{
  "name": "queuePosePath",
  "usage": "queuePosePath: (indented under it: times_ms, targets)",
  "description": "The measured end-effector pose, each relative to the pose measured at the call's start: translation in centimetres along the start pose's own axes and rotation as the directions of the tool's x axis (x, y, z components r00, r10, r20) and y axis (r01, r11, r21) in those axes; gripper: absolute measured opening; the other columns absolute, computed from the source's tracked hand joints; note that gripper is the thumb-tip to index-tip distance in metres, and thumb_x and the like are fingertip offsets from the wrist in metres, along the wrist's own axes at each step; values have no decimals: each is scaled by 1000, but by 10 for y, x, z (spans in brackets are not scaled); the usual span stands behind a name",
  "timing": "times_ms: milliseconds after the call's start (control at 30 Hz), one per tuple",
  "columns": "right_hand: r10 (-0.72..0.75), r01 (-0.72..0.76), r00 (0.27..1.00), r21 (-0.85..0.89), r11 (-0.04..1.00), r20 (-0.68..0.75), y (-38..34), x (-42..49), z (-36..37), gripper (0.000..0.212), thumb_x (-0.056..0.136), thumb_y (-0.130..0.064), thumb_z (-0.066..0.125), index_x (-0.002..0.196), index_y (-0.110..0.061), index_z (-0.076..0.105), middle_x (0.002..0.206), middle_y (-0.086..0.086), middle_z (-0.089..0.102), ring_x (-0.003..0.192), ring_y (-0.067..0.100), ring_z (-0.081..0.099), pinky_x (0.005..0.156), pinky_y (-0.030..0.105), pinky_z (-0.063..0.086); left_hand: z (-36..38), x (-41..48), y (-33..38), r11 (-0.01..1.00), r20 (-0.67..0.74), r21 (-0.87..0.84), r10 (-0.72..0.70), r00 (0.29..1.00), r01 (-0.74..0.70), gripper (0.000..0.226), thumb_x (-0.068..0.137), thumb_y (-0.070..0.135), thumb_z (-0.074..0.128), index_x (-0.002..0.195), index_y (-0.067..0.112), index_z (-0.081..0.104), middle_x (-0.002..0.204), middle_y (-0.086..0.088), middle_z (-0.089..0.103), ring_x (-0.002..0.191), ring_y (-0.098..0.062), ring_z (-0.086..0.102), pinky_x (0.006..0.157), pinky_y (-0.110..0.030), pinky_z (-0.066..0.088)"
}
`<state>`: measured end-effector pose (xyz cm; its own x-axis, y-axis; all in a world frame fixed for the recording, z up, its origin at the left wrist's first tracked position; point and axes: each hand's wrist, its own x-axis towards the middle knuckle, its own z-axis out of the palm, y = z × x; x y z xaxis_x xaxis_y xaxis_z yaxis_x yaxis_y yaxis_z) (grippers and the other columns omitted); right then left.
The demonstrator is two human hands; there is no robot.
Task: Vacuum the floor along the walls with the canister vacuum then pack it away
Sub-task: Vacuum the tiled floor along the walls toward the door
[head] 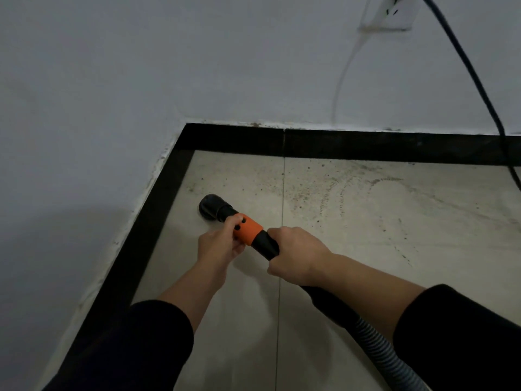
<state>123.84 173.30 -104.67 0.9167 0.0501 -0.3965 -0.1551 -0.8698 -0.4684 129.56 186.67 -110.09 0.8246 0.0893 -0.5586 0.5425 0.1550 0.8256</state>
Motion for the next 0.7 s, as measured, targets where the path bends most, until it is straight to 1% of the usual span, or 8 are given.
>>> queuePosePath:
  times_ms: [67,133,267,333,433,600,700]
  targets:
    - [-20,20,1000,-4,1000,6,-8,6,3,15,80,-16,59,89,-19,47,72,-2,48,59,12,46,50,24,33,-9,5,3,1000,-16,6,5,1000,-5,28,84,30,73,100,9,63,103,-14,70,91,-21,69,73,-28,55]
    - [-34,34,999,-6,999,12,-17,12,4,15,80,-16,58,89,-19,46,72,-2,47,59,13,46,51,25,33,-16,11,7,1000,-34,7,8,999,-7,32,85,30,72,104,6,64,102,-14,70,89,-20,69,72,-28,55]
    - [-43,43,999,-12,999,4,-32,26,4,14,81,-17,56,89,-19,46,73,-2,47,59,13,45,50,25,32,-25,22,15,1000,-71,-17,10,997,-11,31,85,30,71,102,5,66,92,-11,70,78,-17,68,66,-27,54]
    - [-46,46,999,-14,999,-2,-37,32,3,13,81,-17,56,90,-19,46,74,-1,48,60,14,46,50,26,32,-27,28,19,1000,-84,-21,20,996,-22,31,86,30,70,102,5,66,89,-11,69,76,-17,66,65,-27,53]
    - [-53,53,999,-15,998,-4,-42,39,1,13,82,-18,55,91,-18,46,74,-1,47,62,15,46,50,26,32,-30,39,21,999,-75,-23,38,997,-39,33,85,32,70,105,5,67,96,-13,70,81,-19,67,65,-27,52]
    - [-51,51,999,-28,998,-13,-47,51,0,14,82,-18,55,93,-18,46,76,-1,48,66,17,48,53,26,34,-34,53,25,999,-46,-20,49,998,-50,36,86,35,68,110,8,67,107,-14,70,98,-23,68,71,-27,55]
    - [-51,50,999,-22,998,-13,-50,57,0,16,83,-18,56,94,-19,45,77,-1,47,68,17,48,55,26,34,-33,57,30,998,-54,-37,50,997,-53,21,88,29,68,97,11,67,102,-14,70,96,-24,68,75,-28,56]
